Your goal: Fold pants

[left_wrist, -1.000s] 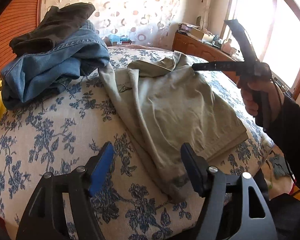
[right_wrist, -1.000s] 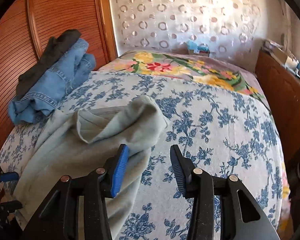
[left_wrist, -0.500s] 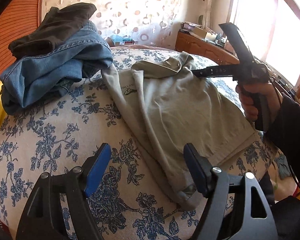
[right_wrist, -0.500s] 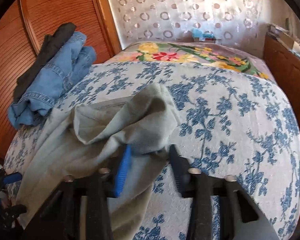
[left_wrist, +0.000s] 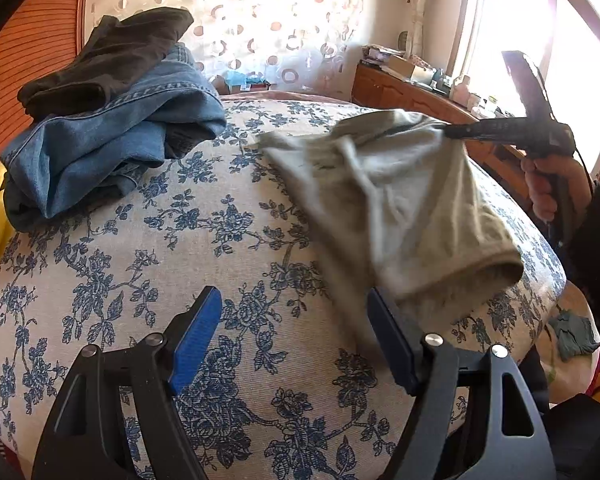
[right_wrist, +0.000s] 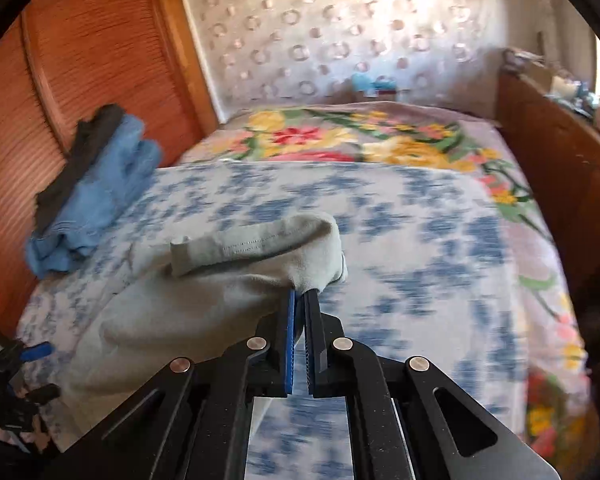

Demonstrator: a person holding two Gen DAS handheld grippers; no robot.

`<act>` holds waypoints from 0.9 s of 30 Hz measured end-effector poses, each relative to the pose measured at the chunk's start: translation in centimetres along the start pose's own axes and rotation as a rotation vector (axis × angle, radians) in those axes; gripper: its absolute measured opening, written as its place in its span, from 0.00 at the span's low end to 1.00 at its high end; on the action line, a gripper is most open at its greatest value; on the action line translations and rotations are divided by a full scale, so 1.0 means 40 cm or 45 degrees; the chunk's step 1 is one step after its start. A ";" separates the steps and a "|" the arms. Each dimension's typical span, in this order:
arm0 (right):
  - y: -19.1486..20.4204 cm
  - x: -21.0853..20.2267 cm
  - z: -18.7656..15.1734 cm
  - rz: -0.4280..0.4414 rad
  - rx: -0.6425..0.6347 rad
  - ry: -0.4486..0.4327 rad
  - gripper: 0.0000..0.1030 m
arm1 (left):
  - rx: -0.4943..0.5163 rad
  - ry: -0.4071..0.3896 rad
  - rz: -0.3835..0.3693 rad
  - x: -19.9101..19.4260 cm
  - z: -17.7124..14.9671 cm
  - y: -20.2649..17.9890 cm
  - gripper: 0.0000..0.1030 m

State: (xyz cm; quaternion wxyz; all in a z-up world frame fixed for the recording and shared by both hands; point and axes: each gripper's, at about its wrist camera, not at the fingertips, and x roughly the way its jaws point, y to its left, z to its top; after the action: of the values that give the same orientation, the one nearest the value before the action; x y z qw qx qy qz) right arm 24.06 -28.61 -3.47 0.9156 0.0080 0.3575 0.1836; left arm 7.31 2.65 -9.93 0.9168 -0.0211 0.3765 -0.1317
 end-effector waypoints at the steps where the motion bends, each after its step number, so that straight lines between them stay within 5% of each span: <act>1: -0.016 -0.001 0.000 -0.026 0.009 0.004 0.04 | 0.005 0.001 -0.002 0.001 0.001 -0.003 0.74; 8: -0.050 0.013 -0.032 -0.124 0.011 0.047 0.12 | 0.028 0.006 -0.013 0.009 0.023 -0.018 0.74; 12: -0.008 -0.007 -0.039 -0.120 0.014 0.017 0.39 | 0.052 -0.016 -0.027 0.005 0.045 -0.034 0.74; 16: 0.020 -0.033 -0.083 -0.115 0.003 -0.005 0.39 | 0.095 -0.029 -0.057 0.007 0.069 -0.063 0.70; 27: 0.110 -0.174 -0.249 -0.019 -0.070 -0.036 0.39 | 0.194 0.061 -0.198 0.068 0.088 -0.150 0.36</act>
State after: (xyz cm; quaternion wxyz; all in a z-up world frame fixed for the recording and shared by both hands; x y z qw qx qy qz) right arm 11.36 -28.04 -5.71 0.9218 -0.0174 0.3395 0.1865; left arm 10.26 -4.04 -8.43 0.8935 0.0229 0.3843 -0.2310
